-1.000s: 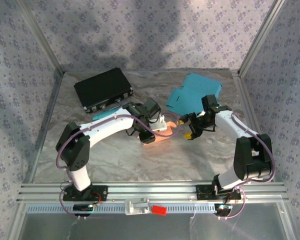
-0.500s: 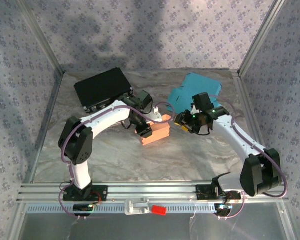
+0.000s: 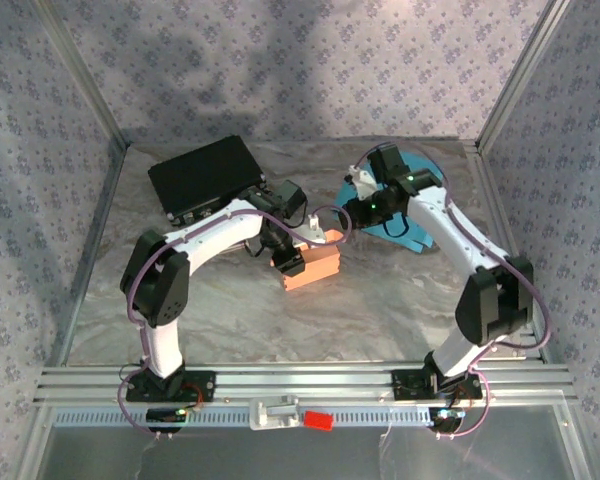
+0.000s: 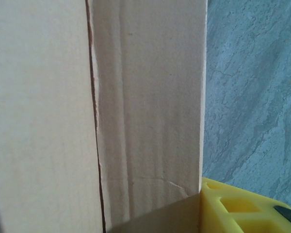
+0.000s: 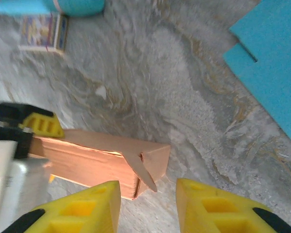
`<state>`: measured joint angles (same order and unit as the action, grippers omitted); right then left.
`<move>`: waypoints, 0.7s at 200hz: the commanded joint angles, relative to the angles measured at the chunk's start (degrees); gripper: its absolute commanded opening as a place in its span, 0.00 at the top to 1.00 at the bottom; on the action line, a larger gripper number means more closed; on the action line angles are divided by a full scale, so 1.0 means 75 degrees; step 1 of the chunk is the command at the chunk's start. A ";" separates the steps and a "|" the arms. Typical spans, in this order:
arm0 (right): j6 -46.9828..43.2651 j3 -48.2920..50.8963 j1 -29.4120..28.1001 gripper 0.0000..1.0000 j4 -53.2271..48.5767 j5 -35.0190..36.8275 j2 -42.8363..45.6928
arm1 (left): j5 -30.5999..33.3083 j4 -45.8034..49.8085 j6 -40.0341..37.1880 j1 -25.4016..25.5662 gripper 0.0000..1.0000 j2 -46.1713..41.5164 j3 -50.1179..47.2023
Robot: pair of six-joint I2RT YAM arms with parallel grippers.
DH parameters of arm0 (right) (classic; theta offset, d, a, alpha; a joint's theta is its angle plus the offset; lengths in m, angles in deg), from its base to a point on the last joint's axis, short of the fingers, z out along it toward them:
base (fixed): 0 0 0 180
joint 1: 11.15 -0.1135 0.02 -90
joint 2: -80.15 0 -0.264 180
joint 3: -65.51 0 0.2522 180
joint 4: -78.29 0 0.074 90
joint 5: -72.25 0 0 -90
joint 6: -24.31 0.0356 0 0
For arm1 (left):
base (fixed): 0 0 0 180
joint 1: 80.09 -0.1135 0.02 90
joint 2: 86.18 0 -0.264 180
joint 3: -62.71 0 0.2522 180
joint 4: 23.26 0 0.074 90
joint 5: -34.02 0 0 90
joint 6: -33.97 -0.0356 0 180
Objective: Fold the paper box
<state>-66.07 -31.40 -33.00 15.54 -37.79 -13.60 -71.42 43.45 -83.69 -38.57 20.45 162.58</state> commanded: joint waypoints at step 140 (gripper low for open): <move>-0.0884 -0.0642 -0.0566 0.75 -0.0739 0.0486 -0.0833 | -0.0094 0.0263 -0.0161 -0.0029 0.54 0.0203 0.0071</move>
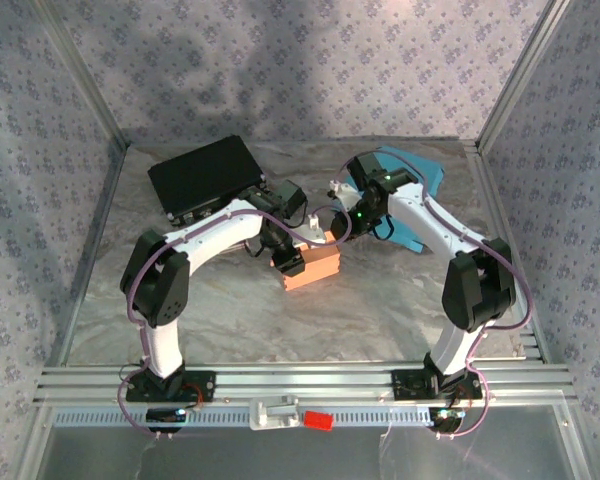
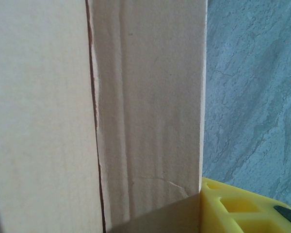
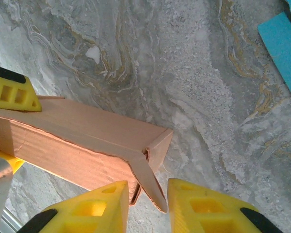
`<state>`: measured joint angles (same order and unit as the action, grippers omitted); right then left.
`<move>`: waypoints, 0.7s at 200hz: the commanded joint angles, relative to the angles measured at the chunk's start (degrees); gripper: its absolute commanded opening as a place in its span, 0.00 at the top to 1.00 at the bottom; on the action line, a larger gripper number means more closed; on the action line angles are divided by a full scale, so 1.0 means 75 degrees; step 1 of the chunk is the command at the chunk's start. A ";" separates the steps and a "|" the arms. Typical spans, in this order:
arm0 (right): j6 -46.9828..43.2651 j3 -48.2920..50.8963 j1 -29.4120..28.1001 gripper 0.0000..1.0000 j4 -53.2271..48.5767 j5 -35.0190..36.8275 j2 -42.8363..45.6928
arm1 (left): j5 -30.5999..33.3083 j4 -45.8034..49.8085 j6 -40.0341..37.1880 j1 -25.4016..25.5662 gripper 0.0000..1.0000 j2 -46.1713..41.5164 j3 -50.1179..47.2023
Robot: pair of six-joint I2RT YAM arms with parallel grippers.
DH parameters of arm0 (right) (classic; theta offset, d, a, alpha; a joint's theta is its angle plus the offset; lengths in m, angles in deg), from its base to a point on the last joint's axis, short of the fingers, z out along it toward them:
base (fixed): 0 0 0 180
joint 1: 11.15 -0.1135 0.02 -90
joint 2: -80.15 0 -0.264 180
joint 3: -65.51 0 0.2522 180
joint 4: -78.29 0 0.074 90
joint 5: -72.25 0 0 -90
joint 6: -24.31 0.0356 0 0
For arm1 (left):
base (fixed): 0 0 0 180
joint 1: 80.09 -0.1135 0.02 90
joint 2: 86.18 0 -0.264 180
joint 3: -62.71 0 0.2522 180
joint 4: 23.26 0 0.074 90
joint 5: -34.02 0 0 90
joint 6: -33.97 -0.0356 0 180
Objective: Fold the paper box
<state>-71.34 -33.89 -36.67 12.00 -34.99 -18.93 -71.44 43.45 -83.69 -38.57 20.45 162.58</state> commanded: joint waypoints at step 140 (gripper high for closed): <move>0.0097 -0.0288 -0.0461 1.00 -0.0363 0.0739 -0.0038 | -0.0050 0.0276 -0.0116 -0.0033 0.53 0.0291 0.0191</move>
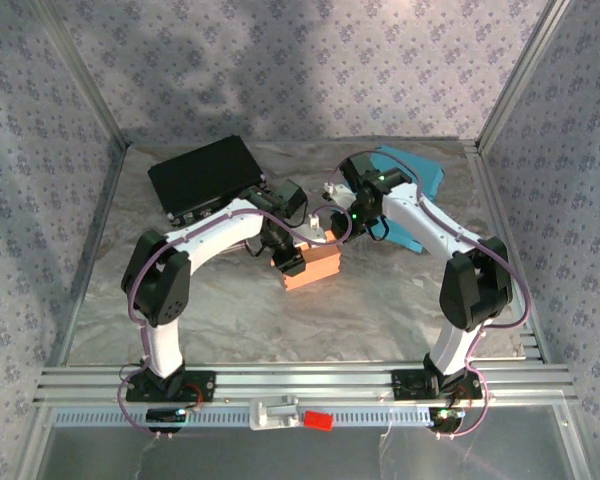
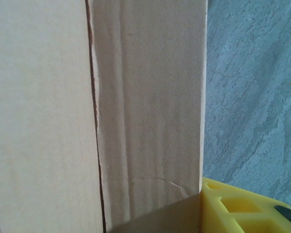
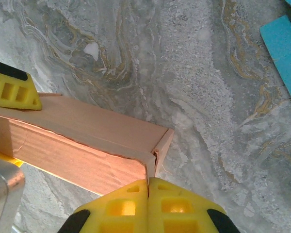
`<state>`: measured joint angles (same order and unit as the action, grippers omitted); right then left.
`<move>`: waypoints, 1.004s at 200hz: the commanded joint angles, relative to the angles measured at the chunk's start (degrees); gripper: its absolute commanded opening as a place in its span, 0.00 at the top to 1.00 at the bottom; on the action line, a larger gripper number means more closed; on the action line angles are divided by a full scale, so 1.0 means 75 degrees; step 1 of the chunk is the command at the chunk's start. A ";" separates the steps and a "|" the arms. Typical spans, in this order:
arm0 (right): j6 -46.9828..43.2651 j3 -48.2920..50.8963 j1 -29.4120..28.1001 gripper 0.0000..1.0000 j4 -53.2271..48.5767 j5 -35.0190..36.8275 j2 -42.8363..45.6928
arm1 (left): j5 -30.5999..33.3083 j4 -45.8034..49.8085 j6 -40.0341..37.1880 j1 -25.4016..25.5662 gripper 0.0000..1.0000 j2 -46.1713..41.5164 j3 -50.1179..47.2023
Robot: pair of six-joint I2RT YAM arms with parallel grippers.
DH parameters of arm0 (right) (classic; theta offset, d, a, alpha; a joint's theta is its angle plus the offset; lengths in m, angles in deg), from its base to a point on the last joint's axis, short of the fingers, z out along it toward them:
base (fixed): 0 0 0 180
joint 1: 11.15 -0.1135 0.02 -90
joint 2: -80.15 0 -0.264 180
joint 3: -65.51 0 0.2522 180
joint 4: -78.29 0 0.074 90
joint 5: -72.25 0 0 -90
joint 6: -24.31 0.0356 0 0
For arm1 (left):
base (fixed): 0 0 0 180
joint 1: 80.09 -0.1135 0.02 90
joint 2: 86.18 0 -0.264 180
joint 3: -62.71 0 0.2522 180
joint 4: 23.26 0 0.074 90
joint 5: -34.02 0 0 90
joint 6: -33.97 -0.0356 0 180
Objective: Fold the paper box
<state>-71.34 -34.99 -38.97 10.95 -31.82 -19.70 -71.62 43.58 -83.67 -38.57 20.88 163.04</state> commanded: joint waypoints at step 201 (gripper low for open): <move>0.4083 0.1670 -0.0680 1.00 0.1277 0.1163 0.1443 | 0.0101 0.0030 0.0287 -0.0298 0.50 0.0297 0.0282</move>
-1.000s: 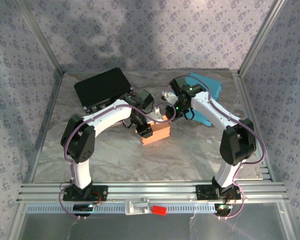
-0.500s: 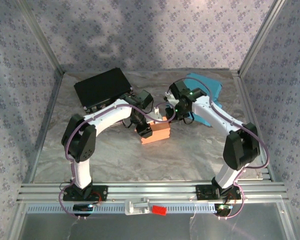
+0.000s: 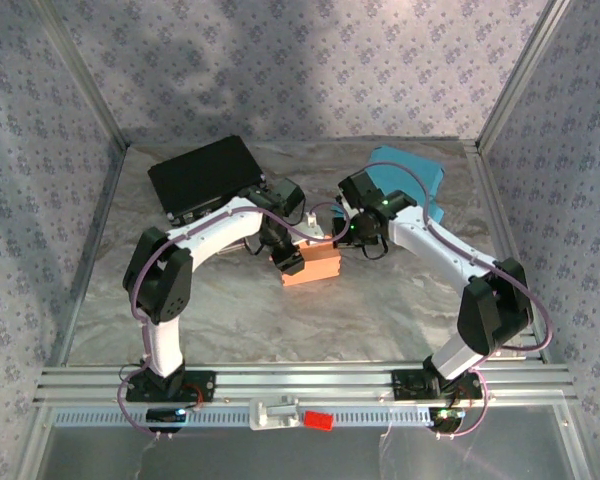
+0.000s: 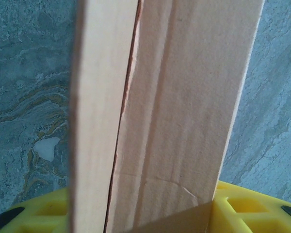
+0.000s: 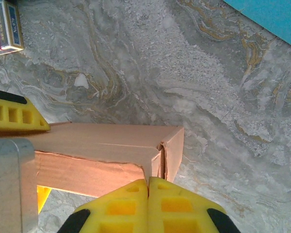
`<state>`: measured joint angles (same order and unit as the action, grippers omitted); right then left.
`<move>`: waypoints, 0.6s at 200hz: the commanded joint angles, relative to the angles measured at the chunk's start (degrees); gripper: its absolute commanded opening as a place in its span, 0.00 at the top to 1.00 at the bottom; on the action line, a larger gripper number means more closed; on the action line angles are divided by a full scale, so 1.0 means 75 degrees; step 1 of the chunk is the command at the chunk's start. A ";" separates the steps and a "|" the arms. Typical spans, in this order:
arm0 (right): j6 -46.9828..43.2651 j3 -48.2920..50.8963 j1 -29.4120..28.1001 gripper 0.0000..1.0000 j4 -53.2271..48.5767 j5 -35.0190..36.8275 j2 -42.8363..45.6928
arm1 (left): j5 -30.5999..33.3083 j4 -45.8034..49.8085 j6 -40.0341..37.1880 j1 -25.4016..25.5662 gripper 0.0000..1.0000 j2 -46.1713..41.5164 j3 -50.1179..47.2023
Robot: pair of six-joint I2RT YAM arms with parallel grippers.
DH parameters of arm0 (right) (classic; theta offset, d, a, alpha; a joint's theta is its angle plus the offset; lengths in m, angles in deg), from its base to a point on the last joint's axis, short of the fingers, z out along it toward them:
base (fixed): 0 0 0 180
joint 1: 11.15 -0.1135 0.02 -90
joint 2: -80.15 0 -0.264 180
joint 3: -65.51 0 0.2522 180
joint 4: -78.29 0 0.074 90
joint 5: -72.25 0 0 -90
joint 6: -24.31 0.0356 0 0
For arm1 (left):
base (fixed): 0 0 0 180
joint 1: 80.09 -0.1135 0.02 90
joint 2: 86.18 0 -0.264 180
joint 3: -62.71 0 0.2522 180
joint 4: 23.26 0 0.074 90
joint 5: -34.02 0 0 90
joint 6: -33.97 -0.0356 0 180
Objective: Fold the paper box
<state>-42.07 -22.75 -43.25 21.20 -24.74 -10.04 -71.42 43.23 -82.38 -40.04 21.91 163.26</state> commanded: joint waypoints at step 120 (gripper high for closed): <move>-0.0140 0.1513 -0.0635 1.00 0.1328 0.1095 0.0950 | -0.0284 -0.0271 0.0665 -0.0395 0.43 -0.0373 -0.0045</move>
<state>-42.62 -11.97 -47.38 31.58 -18.14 -3.83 -72.10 42.90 -80.50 -41.65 21.93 163.43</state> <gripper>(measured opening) 0.052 0.564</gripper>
